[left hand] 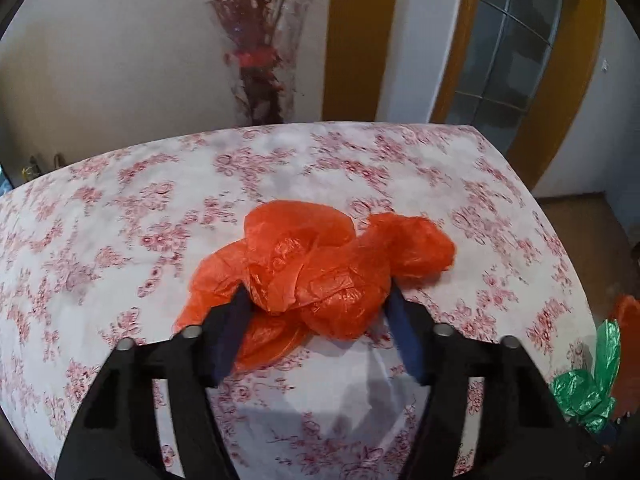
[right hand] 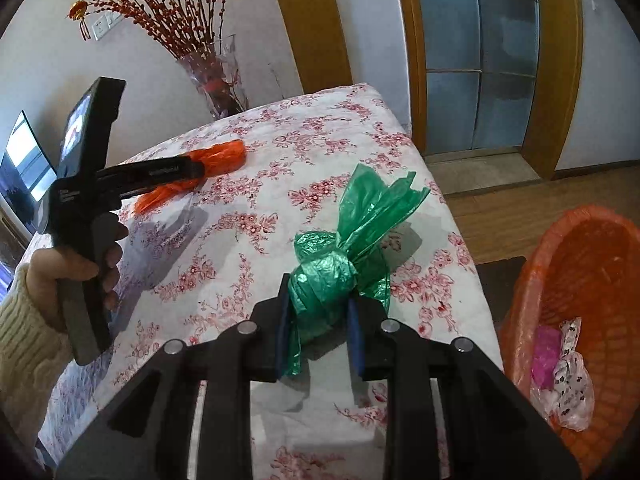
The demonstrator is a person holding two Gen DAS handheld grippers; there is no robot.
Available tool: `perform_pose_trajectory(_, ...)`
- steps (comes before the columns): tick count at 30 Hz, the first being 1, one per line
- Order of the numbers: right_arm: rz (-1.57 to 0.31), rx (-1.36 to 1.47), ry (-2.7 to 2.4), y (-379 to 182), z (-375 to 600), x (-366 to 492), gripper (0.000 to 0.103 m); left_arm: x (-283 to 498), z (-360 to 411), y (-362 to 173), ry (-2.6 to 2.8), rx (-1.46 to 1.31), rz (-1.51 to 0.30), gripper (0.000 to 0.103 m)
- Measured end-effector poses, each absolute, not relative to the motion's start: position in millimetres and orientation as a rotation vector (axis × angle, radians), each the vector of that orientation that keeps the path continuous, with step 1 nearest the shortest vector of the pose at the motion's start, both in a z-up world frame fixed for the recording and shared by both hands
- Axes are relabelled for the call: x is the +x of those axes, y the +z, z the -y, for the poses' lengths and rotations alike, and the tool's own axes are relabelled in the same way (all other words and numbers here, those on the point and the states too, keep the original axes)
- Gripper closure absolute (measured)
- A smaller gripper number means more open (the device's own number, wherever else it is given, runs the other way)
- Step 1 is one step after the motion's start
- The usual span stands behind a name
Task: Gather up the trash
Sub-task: 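Grasp the green bag with the right gripper while the left gripper grasps the orange bag, then carry both bags over the wastebasket and open both grippers to drop them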
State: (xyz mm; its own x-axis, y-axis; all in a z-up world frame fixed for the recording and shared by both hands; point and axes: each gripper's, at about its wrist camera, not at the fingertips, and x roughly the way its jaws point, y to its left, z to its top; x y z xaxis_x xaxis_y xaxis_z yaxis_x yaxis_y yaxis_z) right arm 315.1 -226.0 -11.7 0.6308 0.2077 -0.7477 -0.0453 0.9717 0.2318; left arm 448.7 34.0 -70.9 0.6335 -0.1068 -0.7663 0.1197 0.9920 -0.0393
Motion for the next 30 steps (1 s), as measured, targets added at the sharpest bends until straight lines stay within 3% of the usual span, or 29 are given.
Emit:
perform_pose_trajectory(1, -0.876, 0.202, 0.143, -11, 228, 313, 0.078, 447, -33, -70, -0.139, 0.016, -0.87, 0.055)
perform_pose_trajectory(6, -0.859, 0.216, 0.129, -5, 236, 305, 0.078, 434, -30, -66, -0.165, 0.016, -0.854, 0.065)
perform_pose_trajectory(16, -0.742, 0.247, 0.086, 41, 267, 259, 0.078, 355, -3, -18, -0.263, -0.003, -0.762, 0.065)
perform_pose_trajectory(30, -0.567, 0.256, -0.094, 107, 353, 170, 0.079, 239, 102, 43, -0.532, 0.007, -0.647, 0.065)
